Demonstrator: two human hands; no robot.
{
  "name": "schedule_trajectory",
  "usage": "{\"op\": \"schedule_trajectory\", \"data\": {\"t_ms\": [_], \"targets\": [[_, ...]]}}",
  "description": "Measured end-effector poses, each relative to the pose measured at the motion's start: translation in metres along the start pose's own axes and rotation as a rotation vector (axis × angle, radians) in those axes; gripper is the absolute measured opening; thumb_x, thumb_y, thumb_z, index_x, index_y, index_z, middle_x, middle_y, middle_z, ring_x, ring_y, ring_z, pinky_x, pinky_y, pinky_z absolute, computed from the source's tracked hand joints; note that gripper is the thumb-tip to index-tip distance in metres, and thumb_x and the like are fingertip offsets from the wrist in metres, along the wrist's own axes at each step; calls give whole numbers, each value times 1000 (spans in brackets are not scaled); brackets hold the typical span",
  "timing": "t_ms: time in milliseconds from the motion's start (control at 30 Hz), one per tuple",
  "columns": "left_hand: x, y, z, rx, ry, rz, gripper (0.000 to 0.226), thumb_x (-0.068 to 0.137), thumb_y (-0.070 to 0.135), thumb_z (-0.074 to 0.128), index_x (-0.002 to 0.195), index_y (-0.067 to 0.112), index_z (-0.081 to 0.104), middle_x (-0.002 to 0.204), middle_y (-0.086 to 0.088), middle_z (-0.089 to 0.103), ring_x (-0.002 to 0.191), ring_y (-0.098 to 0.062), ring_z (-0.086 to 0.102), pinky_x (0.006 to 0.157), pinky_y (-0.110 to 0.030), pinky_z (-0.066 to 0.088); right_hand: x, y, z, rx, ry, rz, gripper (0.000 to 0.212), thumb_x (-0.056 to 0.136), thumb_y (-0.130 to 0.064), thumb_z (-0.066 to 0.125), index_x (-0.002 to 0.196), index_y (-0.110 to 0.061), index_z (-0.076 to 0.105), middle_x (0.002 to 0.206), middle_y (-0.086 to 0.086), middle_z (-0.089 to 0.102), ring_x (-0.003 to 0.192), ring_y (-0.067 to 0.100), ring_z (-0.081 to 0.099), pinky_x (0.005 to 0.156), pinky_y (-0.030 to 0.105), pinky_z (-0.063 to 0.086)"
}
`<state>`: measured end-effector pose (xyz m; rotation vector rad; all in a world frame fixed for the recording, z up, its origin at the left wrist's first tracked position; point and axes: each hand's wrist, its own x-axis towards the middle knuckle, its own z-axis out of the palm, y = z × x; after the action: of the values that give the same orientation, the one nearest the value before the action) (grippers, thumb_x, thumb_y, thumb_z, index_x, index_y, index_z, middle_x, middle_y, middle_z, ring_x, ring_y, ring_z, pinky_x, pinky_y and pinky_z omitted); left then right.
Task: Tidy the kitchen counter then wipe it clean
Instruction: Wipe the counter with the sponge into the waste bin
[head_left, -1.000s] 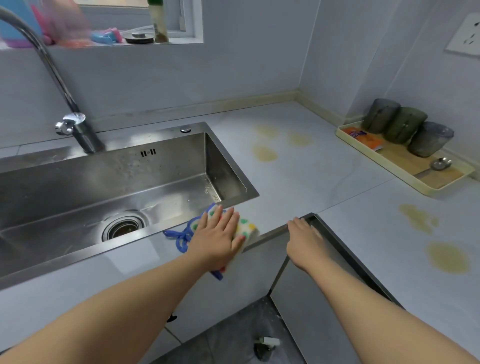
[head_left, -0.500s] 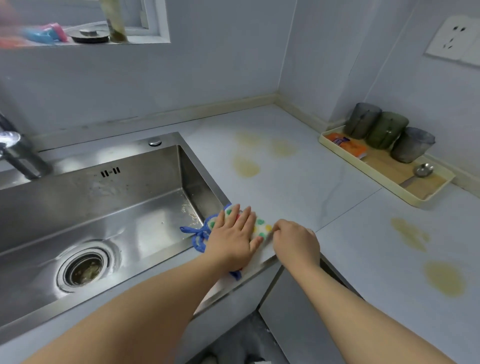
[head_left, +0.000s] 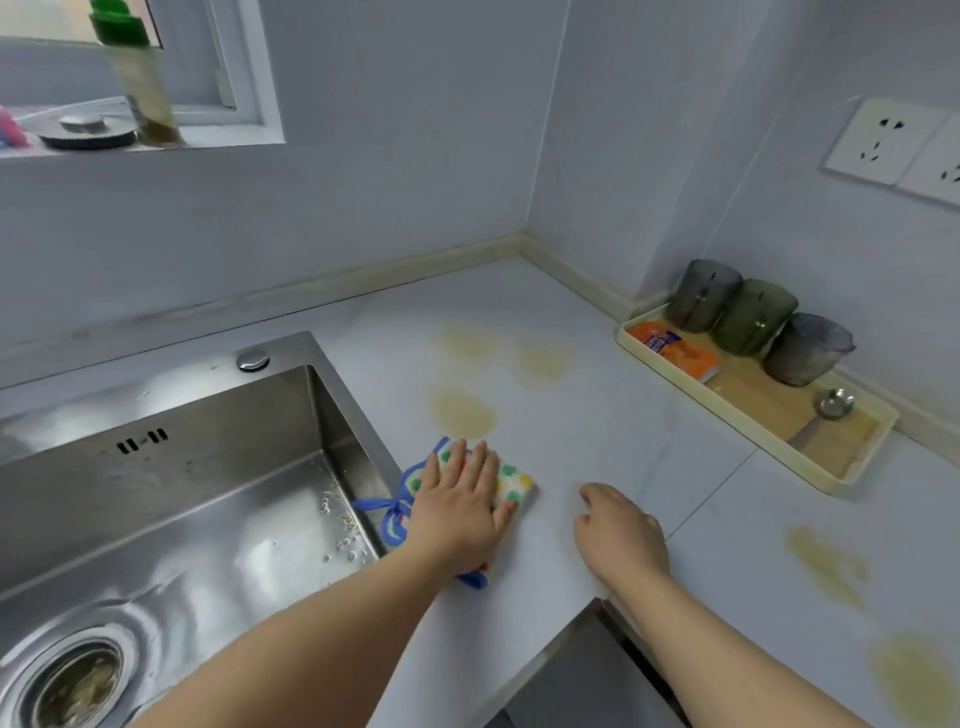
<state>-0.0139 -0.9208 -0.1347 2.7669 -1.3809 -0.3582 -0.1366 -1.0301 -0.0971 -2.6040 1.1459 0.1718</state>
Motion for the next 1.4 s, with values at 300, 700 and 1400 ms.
{"op": "schedule_trajectory", "data": {"t_ms": [300, 700, 1400], "targets": [[-13, 10, 11, 9, 31, 23, 118, 47, 75, -41, 149, 25, -12, 155, 9, -19, 139, -13, -26, 110, -33, -23, 37, 19, -16, 48, 9, -142, 35, 95, -15, 33, 126, -16, 49, 127, 2, 52, 117, 21, 45, 92, 29, 39], [-12, 40, 17, 79, 67, -104, 77, 95, 56, 0, 124, 20, 62, 130, 3, 59, 122, -18, 54, 110, -33, 7, 63, 37, -24, 11, -337, -260, 18, 89, -36, 45, 93, -21, 37, 116, 4, 43, 106, 24, 48, 88, 32, 40], [45, 2, -6, -62, 125, -454, 110, 62, 65, -29, 151, 15, 12, 159, -3, 7, 147, -24, 1, 115, -40, -5, 115, 8, -27, -333, -147, -353, 49, 98, -42, 31, 138, -13, 32, 141, 13, 35, 127, 31, 37, 97, 35, 39]]}}
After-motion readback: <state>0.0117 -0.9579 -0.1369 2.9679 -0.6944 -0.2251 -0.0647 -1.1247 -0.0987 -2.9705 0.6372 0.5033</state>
